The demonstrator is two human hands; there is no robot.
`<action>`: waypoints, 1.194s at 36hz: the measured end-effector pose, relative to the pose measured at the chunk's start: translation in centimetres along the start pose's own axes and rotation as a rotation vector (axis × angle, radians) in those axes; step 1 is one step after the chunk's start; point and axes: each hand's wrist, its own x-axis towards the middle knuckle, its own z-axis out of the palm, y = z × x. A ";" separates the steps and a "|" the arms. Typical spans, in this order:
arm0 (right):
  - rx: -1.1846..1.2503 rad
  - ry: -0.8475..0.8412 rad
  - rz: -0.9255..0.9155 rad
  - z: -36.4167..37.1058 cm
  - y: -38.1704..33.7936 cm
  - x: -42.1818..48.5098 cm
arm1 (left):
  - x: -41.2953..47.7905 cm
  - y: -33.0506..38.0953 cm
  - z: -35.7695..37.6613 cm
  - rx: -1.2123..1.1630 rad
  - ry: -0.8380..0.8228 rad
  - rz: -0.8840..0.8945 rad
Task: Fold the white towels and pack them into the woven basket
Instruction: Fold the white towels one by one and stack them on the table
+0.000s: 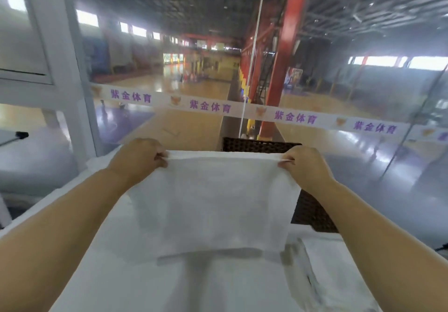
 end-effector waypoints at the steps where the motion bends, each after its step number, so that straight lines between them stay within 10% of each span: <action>1: 0.011 -0.010 0.016 -0.9 -0.2 0.1 | 0.3 0.0 -1.0 0.001 -0.008 0.020; 20: 0.097 -0.641 0.022 -7.1 -6.7 -6.5 | -4.6 -4.1 -7.3 0.042 -0.725 0.101; 32: 0.009 -0.480 0.104 -2.1 -6.6 -6.4 | -5.2 -6.2 -2.4 0.036 -0.390 0.095; 43: 0.134 0.065 0.084 -2.0 -3.7 -6.3 | -3.9 -3.8 -4.0 -0.002 -0.010 0.119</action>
